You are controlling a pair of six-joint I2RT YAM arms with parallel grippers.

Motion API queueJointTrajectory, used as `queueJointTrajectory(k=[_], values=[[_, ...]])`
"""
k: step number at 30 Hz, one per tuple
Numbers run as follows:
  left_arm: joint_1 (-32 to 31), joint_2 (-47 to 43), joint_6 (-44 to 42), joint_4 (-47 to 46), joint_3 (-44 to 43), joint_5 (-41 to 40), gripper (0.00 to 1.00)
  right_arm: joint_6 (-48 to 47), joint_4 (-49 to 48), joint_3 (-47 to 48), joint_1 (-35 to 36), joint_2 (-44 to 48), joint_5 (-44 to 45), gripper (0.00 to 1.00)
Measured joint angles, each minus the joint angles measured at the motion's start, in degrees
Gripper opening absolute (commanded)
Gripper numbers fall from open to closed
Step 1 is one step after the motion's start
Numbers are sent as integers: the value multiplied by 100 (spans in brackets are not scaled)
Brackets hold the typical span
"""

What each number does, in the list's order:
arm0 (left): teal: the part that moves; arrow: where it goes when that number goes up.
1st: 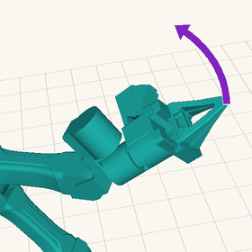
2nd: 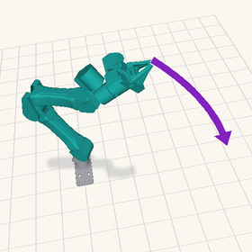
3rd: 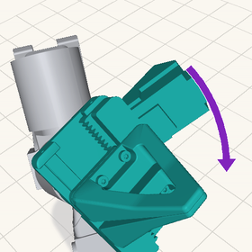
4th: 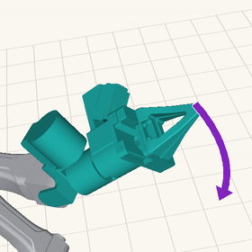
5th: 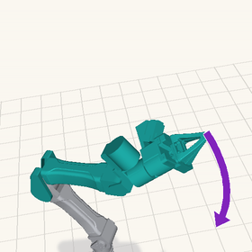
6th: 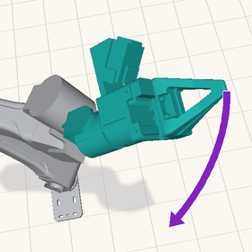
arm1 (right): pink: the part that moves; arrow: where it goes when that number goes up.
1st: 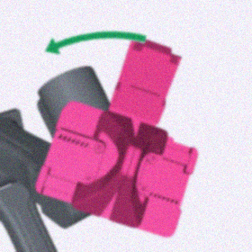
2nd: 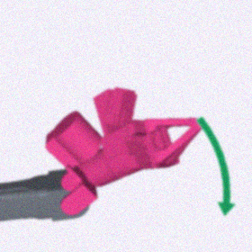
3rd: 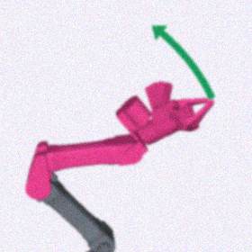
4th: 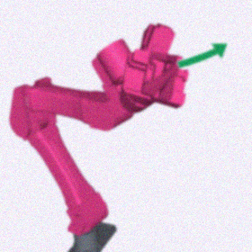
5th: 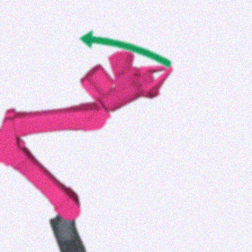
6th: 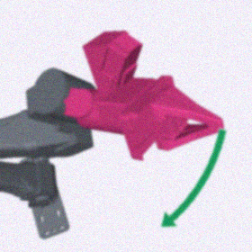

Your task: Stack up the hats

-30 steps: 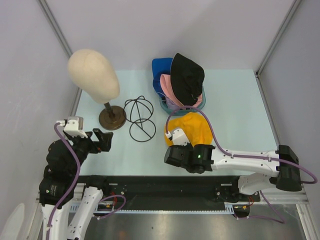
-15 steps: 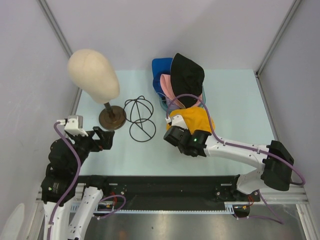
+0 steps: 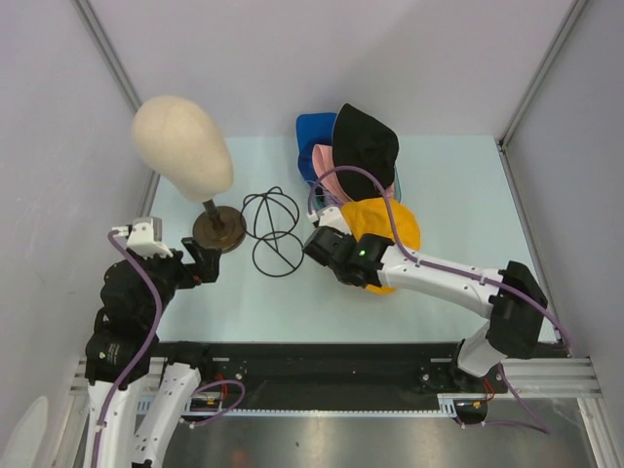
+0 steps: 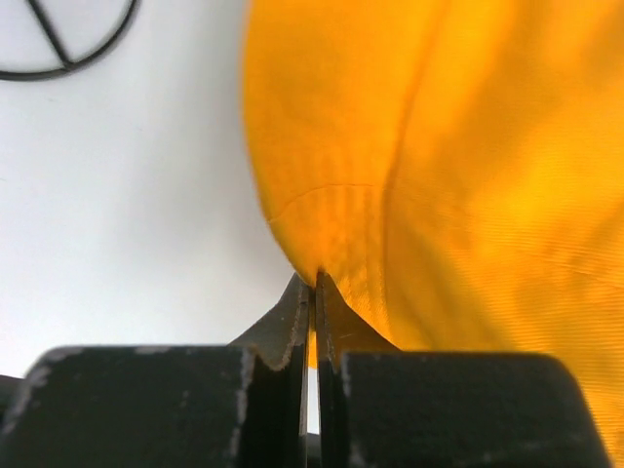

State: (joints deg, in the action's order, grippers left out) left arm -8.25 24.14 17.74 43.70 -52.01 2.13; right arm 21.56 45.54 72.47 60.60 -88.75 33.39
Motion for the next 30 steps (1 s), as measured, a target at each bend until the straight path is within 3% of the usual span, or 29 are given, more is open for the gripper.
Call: queueJointTrajectory(k=[11,13,17,20,30], values=[[0,-227,0,271,0,-42,100,68,258,415,348,-809,273,1],[0,-227,2,293,0,-39,100,61,256,417,319,-828,264,8],[0,-227,24,323,0,-39,100,-76,192,496,319,-820,81,61],[0,-227,28,326,0,-42,100,-299,83,498,387,-721,-243,77],[0,-262,83,339,2,-48,100,-619,92,343,1036,603,-1202,85]])
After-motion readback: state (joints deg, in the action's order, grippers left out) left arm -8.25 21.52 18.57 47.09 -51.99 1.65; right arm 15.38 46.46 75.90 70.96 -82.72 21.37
